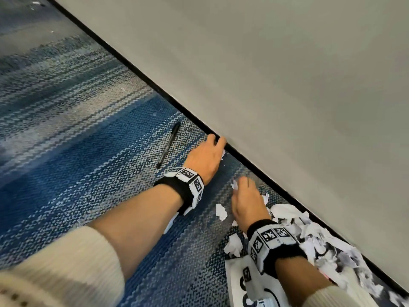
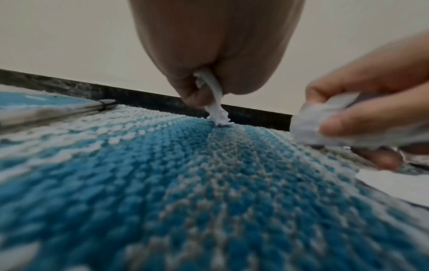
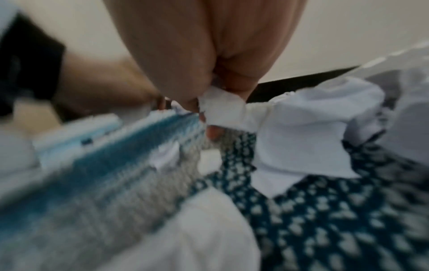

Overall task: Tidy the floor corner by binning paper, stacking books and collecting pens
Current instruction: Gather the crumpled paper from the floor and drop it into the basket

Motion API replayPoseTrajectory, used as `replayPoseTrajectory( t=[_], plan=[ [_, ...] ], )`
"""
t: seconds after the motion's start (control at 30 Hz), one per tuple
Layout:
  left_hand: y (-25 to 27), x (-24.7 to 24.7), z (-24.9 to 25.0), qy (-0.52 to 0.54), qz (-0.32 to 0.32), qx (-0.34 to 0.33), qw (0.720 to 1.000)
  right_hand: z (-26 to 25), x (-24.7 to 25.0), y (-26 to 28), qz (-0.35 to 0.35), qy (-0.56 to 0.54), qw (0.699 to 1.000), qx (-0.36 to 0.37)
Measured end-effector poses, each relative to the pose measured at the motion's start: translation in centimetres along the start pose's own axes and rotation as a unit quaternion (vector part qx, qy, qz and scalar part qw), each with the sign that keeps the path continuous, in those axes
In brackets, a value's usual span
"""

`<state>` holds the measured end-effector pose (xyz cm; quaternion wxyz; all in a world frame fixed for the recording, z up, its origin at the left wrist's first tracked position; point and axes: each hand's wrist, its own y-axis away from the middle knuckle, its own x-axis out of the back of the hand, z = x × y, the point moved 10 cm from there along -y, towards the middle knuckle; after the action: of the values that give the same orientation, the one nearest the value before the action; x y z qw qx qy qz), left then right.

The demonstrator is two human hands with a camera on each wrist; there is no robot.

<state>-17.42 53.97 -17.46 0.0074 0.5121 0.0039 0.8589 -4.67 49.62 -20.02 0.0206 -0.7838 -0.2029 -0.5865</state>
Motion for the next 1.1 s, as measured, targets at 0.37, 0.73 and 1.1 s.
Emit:
replayPoseTrajectory(
  t=[0.37, 0.73, 1.1],
  plan=[
    [1.6, -3.4, 0.9, -0.037, -0.046, 0.002, 0.998, 0.5, 0.0, 7.7, -0.074, -0.007, 0.995, 0.065],
    [10.9, -7.4, 4.6, -0.116, -0.148, -0.078, 0.979, -0.4, -1.7, 9.4, -0.132, 0.131, 0.982, 0.045],
    [10.1, -5.7, 8.6, -0.067, -0.158, -0.087, 0.981, 9.4, 6.8, 9.9, 0.000, -0.010, 0.992, -0.128]
  ],
)
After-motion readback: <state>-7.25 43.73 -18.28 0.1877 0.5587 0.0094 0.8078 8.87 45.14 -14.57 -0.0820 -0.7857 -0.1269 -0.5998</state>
